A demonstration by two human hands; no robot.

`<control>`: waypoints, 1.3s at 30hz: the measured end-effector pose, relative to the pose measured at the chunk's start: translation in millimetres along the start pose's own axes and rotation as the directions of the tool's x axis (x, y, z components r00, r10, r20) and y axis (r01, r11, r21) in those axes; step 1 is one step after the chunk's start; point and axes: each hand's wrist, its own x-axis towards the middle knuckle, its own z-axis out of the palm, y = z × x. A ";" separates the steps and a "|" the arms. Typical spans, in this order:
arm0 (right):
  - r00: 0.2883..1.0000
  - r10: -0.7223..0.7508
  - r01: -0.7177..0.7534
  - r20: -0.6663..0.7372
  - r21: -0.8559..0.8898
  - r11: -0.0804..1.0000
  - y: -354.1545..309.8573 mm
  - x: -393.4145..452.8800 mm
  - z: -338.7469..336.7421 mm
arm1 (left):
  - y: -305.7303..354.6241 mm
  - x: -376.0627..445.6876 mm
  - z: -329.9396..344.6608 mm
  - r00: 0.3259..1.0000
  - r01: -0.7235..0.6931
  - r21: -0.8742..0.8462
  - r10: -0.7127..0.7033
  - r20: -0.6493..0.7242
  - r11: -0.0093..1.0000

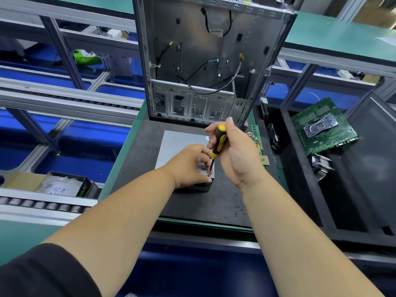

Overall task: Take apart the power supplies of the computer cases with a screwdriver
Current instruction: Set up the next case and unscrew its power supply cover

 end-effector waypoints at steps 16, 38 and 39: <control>1.000 0.004 -0.005 -0.031 -0.045 0.999 -7.8 1.9 -5.0 | -6.2 1.3 1.3 1.000 -0.028 0.028 0.028 -0.004 0.999; 0.998 0.044 -0.048 0.038 0.122 0.991 -4.6 -2.2 3.5 | -6.0 0.6 4.1 1.000 -0.015 -0.026 0.014 -0.025 1.000; 0.998 0.039 -0.044 0.041 0.118 0.992 -3.3 -2.1 4.4 | -5.7 0.7 4.1 1.000 -0.015 -0.029 0.014 -0.022 0.999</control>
